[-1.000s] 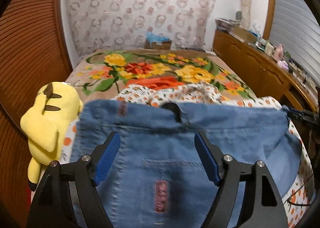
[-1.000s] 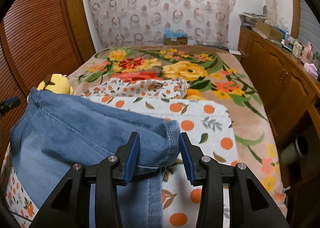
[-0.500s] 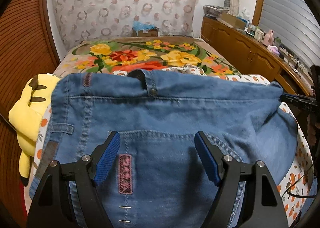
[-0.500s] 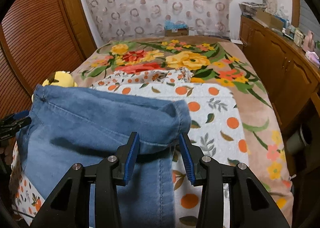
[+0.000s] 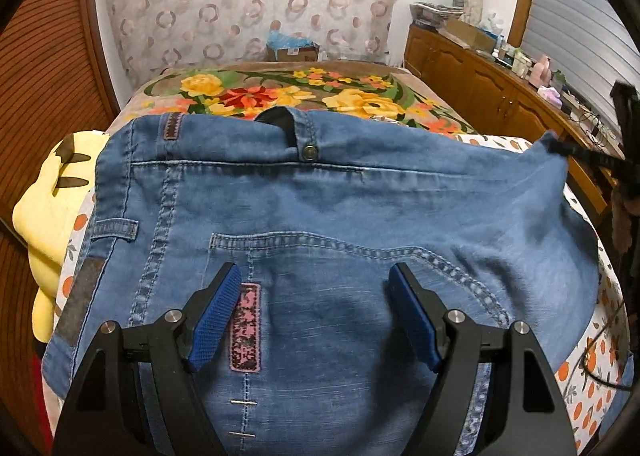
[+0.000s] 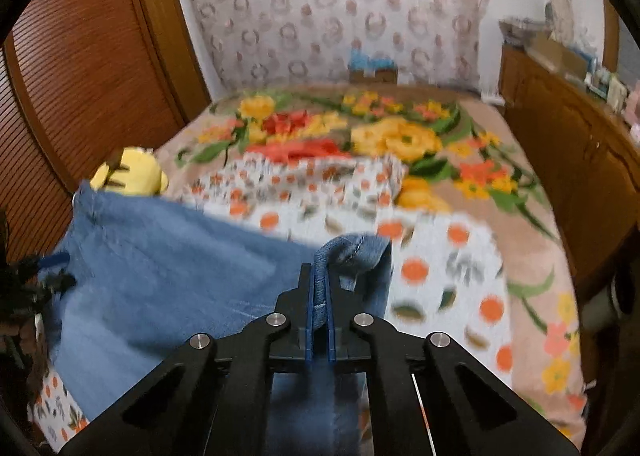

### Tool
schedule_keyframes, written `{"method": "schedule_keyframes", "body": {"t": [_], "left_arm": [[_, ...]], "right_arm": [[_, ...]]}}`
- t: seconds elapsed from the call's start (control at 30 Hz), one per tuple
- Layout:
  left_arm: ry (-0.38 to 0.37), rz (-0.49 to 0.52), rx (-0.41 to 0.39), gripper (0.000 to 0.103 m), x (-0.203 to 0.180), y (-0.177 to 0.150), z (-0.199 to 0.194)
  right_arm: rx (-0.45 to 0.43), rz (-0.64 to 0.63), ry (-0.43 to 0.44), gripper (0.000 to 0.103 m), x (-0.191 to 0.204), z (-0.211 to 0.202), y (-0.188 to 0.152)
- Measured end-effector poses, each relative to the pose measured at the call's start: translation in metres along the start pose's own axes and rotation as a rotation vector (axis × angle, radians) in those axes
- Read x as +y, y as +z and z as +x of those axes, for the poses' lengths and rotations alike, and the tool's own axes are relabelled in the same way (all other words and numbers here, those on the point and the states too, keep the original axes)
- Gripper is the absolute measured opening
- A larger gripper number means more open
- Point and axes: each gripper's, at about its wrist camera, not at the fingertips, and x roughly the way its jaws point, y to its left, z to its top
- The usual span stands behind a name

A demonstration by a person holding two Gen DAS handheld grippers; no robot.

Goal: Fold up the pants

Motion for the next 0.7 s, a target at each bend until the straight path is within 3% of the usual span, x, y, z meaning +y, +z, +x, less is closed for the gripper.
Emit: {"method": "schedule_keyframes", "body": {"t": [0.13, 0.27, 0.4, 0.47, 0.7], "left_arm": [[0.009, -0.009, -0.006, 0.078, 0.003, -0.002, -0.003], [0.013, -0.010, -0.012, 0.078, 0.004, -0.004, -0.008], [0.016, -0.013, -0.018, 0.078, 0.007, -0.007, -0.014], [0.018, -0.015, -0.023, 0.078, 0.007, -0.008, -0.017], [0.024, -0.010, -0.048, 0.078, 0.005, -0.015, -0.032]], "right_arm": [[-0.063, 0.016, -0.054, 0.004, -0.003, -0.003, 0.013], [-0.017, 0.031, -0.068, 0.004, -0.005, 0.009, 0.007], [0.003, 0.036, -0.072, 0.025, 0.003, 0.004, -0.004], [0.003, 0.045, -0.063, 0.031, 0.003, -0.008, -0.005], [0.033, 0.075, -0.081, 0.038, 0.007, -0.054, -0.049]]}}
